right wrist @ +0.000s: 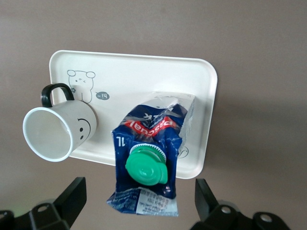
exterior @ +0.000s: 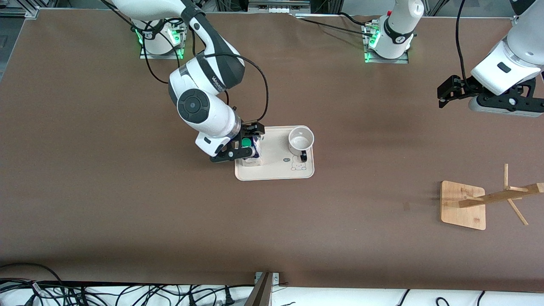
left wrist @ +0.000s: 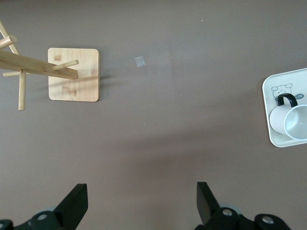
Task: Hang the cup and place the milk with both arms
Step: 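Close the right gripper on the milk carton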
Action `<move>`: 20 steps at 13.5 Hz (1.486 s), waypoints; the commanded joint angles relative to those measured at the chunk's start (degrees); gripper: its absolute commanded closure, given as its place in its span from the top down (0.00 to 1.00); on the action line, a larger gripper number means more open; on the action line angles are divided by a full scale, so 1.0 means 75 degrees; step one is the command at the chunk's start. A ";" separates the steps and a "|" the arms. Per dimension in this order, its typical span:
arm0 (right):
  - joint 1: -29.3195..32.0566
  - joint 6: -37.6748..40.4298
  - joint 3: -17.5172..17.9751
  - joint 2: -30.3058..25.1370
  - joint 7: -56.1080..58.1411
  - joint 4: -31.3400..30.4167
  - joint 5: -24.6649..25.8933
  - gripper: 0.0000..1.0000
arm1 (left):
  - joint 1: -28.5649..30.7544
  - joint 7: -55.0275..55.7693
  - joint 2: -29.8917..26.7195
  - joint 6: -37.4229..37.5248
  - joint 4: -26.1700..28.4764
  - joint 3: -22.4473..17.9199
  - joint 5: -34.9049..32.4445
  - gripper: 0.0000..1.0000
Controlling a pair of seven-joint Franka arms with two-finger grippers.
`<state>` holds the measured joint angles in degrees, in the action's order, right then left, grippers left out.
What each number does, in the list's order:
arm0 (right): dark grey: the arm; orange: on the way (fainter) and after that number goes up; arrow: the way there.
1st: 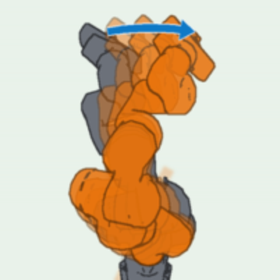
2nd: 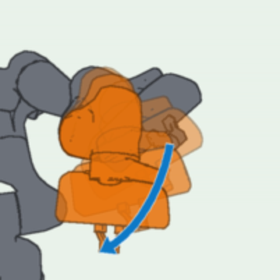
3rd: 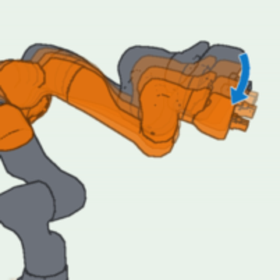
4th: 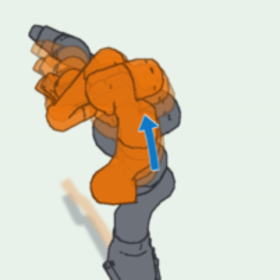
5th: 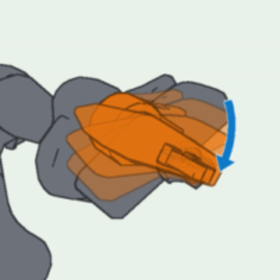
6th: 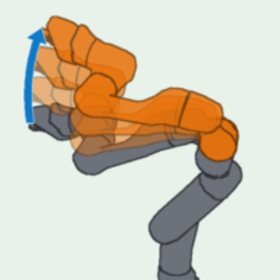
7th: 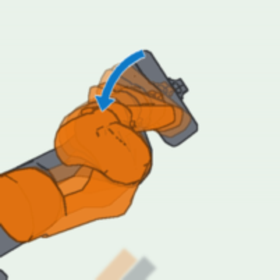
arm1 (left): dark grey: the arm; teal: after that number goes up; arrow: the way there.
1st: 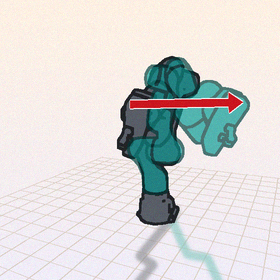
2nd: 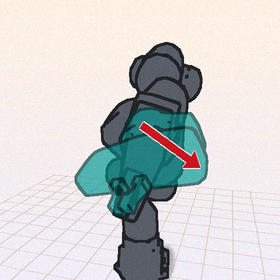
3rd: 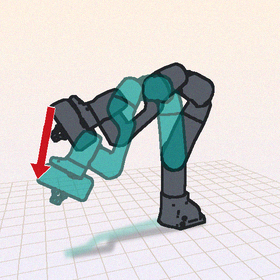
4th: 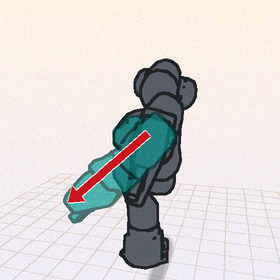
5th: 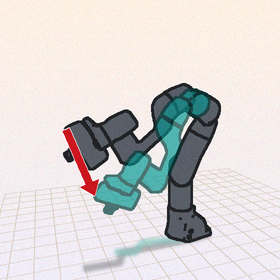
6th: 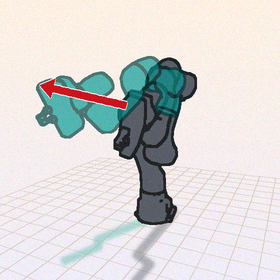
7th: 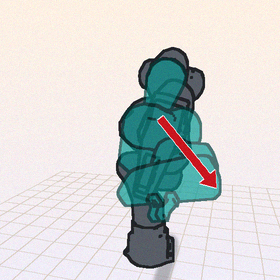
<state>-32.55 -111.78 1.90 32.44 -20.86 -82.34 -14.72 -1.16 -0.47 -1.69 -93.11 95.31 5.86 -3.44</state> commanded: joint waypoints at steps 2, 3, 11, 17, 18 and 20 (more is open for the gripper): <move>-0.0078 0.0010 -0.0077 0.0070 0.0039 0.0010 -0.0053 1.00 | -0.0056 0.0051 0.0108 0.0216 -0.0251 -0.0008 -0.0104 1.00; -0.0067 0.0022 -0.0077 0.0081 0.0051 -0.0002 -0.0053 1.00 | -0.0056 0.0051 0.0108 0.0216 -0.0251 -0.0008 -0.0104 1.00; -0.0043 0.0057 -0.0077 0.0140 0.0086 -0.0072 -0.0053 1.00 | -0.0044 0.0051 0.0096 0.0228 -0.0251 -0.0008 -0.0104 1.00; -0.0043 -0.0037 -0.0077 0.0327 0.0473 -0.0061 -0.0053 0.93 | -0.0056 0.0051 0.0108 0.0216 -0.0251 -0.0008 -0.0104 1.00; -0.0043 -0.0049 -0.0077 0.0374 0.0473 -0.0061 -0.0064 0.79 | -0.0056 0.0051 0.0108 0.0228 -0.0251 -0.0008 -0.0104 1.00; -0.0032 -0.0025 -0.0077 0.0351 0.0427 -0.0026 -0.0111 0.55 | -0.0056 0.0051 0.0108 0.0216 -0.0251 -0.0008 -0.0104 1.00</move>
<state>-32.54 -111.76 1.70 35.30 -18.42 -82.59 -14.72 -1.16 -0.47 -1.69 -92.95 95.31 5.86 -3.44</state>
